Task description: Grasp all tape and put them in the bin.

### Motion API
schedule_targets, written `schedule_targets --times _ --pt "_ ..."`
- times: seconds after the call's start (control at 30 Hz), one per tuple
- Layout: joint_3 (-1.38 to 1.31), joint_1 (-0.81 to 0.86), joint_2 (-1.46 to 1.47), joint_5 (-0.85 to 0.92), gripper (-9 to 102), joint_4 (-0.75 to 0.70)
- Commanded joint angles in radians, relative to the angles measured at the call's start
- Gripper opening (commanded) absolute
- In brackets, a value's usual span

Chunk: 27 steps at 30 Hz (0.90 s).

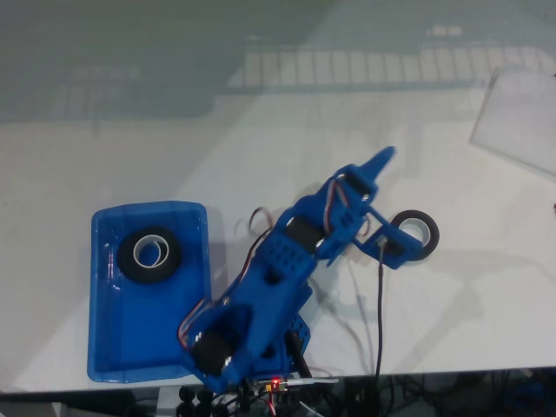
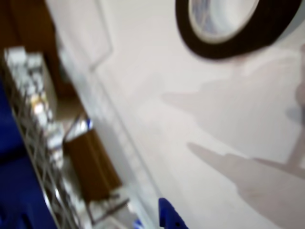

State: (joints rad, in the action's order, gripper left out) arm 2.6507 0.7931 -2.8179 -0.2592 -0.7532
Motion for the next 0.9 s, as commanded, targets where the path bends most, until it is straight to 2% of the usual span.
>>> schedule_targets --times 0.0,0.2,0.4,0.63,0.87 --pt "-0.227 0.091 0.224 -0.037 35 -0.063" --pt "-0.525 0.169 0.612 -0.037 35 -0.295" --pt "-0.595 0.124 0.767 0.032 36 -0.469" --pt "-0.618 0.098 0.857 0.041 35 -0.572" --pt "-0.721 0.199 0.954 0.021 33 -0.621"
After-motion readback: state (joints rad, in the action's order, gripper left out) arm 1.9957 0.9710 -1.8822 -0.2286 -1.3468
